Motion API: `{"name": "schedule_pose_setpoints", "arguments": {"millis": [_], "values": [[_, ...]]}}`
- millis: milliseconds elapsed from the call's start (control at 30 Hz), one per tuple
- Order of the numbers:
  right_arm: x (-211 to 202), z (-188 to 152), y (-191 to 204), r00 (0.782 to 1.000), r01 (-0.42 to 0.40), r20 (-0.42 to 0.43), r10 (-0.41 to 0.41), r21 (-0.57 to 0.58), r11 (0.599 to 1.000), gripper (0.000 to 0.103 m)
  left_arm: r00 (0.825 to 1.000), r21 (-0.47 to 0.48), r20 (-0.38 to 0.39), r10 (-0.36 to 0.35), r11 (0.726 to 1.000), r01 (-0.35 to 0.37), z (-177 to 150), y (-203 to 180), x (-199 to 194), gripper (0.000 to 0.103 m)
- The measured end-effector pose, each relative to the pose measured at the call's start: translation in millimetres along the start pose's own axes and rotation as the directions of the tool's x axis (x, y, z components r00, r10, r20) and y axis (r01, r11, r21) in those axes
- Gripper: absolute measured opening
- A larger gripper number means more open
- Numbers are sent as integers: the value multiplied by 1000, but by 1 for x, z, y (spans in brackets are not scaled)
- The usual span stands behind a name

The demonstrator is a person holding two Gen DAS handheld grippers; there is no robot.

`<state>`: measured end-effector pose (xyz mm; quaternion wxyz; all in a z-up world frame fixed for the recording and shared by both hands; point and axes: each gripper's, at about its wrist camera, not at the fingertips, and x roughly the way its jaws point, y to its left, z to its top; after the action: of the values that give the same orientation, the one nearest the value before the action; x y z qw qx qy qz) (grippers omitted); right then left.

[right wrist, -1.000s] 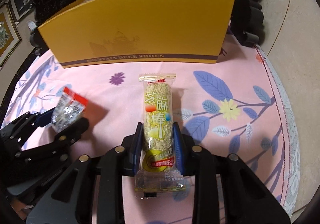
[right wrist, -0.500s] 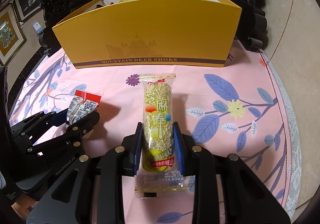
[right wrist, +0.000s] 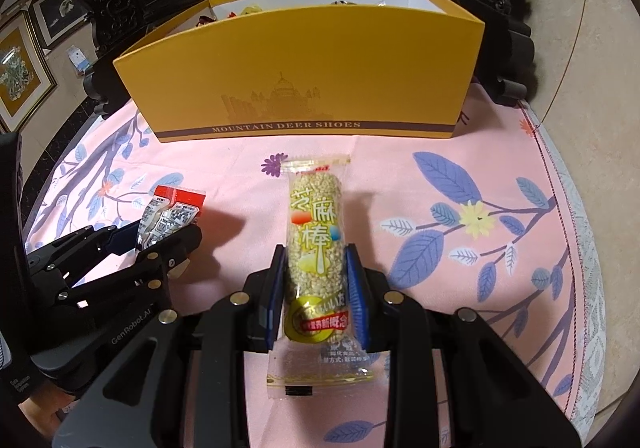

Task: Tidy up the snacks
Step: 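Lift both snacks and move them toward the yellow box, then lower both snacks into the yellow box and open both tools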

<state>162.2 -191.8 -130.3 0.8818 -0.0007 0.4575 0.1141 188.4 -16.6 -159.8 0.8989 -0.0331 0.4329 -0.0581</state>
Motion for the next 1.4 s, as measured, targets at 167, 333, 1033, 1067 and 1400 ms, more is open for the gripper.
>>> {"name": "schedule_pose_setpoints", "arguments": {"millis": [167, 333, 1033, 1067, 1400], "values": [[-10, 0, 1, 1000, -18, 24, 18, 10, 1000, 29, 999, 1, 34, -8, 1000, 8, 6, 1, -20, 38], [-19, 7, 0, 998, -38, 50, 37, 19, 999, 30, 996, 10, 84, -12, 1000, 11, 22, 1, -42, 38], [-24, 190, -7, 984, -92, 154, 88, 20, 996, 29, 979, 28, 170, 113, 992, -119, 210, 24, -29, 38], [-20, 196, -6, 985, -83, 153, 79, 15, 996, 29, 979, 27, 167, 116, 992, -122, 215, 25, -26, 38], [6, 230, -12, 980, -14, 201, 4, 46, 999, 66, 960, -68, 217, 179, 983, -168, 243, 42, -8, 84]]}}
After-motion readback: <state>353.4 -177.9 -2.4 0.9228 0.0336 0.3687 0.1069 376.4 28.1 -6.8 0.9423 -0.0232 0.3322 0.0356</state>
